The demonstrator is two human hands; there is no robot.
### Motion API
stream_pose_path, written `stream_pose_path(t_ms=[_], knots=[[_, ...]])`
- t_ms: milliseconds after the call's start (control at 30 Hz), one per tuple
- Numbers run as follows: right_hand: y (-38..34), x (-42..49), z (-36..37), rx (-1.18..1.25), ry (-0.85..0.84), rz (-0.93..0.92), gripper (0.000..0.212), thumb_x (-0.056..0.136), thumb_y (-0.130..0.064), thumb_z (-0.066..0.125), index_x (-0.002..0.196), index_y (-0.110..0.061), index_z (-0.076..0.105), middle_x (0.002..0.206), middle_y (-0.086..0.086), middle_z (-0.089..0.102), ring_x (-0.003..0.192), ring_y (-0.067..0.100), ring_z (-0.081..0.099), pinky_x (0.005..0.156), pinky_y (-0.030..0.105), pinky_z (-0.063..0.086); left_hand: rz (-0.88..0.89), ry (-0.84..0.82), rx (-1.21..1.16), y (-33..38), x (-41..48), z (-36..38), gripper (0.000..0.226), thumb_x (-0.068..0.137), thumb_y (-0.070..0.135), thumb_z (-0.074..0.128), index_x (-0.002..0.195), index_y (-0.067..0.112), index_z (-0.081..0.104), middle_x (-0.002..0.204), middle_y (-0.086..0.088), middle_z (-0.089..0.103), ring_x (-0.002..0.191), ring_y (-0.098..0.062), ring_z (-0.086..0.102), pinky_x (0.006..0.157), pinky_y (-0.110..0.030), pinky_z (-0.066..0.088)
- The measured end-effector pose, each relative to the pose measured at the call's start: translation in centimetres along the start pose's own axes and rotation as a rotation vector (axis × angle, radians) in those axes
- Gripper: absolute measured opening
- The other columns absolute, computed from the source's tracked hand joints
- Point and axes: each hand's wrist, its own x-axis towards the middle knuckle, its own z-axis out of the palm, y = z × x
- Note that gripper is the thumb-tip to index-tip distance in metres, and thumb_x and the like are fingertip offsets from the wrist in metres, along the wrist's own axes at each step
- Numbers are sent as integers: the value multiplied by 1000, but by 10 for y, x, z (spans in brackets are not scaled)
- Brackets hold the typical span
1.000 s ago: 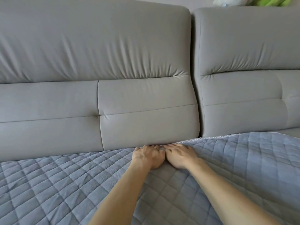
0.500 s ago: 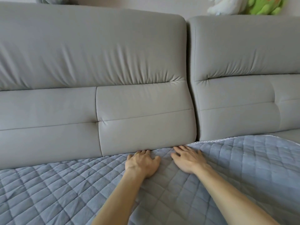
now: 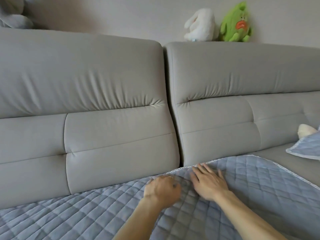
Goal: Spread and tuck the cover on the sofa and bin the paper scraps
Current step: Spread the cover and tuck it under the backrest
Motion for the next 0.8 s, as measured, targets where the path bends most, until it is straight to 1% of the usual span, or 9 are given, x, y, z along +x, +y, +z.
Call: stream_pose_path(t_ms=[67,100,200,267,333,400,500,600,800], knots=[[9,-2,10,-60,27,-12,54,101,-49,17,154,-36,18,163,-15,8,150,7,1,119,50,1,74,36,46,14,10,20,59,96,45,29,150,21,35,159,3,27,146,-16,22,119,-41,15],[9,1,13,-78,52,-22,55,99,-49,20,153,-37,19,163,-15,10,149,7,3,119,50,1,80,85,96,13,17,26,63,96,48,28,153,22,27,161,5,21,148,-13,16,120,-41,11],[9,32,1,-72,152,-52,54,94,-49,30,147,-37,31,159,-16,22,147,6,11,116,52,7,90,208,175,14,46,24,67,93,52,29,154,25,23,161,8,20,146,-13,19,115,-41,18],[15,52,2,-79,169,-55,55,92,-50,32,146,-36,32,158,-15,24,146,7,13,114,53,10,82,176,205,15,68,26,69,92,54,27,154,26,20,162,9,17,146,-13,17,114,-41,19],[24,50,18,-99,69,-27,60,94,-51,29,151,-35,23,162,-14,13,149,8,6,115,55,8,93,65,228,17,75,41,71,91,55,26,155,26,18,162,9,15,147,-11,14,115,-40,18],[34,43,33,-117,-18,-12,64,95,-52,24,155,-34,12,164,-14,2,150,8,-2,116,57,3,94,23,224,19,71,57,72,90,54,26,155,25,17,163,8,14,148,-9,12,117,-39,15],[39,51,22,-124,-54,-1,64,95,-50,22,155,-33,10,164,-13,0,150,10,-4,116,59,0,106,25,178,25,77,55,70,93,51,25,156,23,16,163,7,12,149,-8,9,120,-40,11],[35,57,11,-136,-37,-8,61,96,-44,21,155,-31,13,164,-13,3,150,11,-2,116,61,0,96,31,172,28,78,43,67,95,48,24,156,22,17,163,7,15,148,-9,11,120,-41,11],[28,65,13,-144,-25,20,59,95,-46,21,151,-30,28,161,-10,20,148,13,10,113,62,8,52,30,258,35,83,34,66,94,51,21,152,21,29,154,5,35,143,-12,23,114,-45,18]])
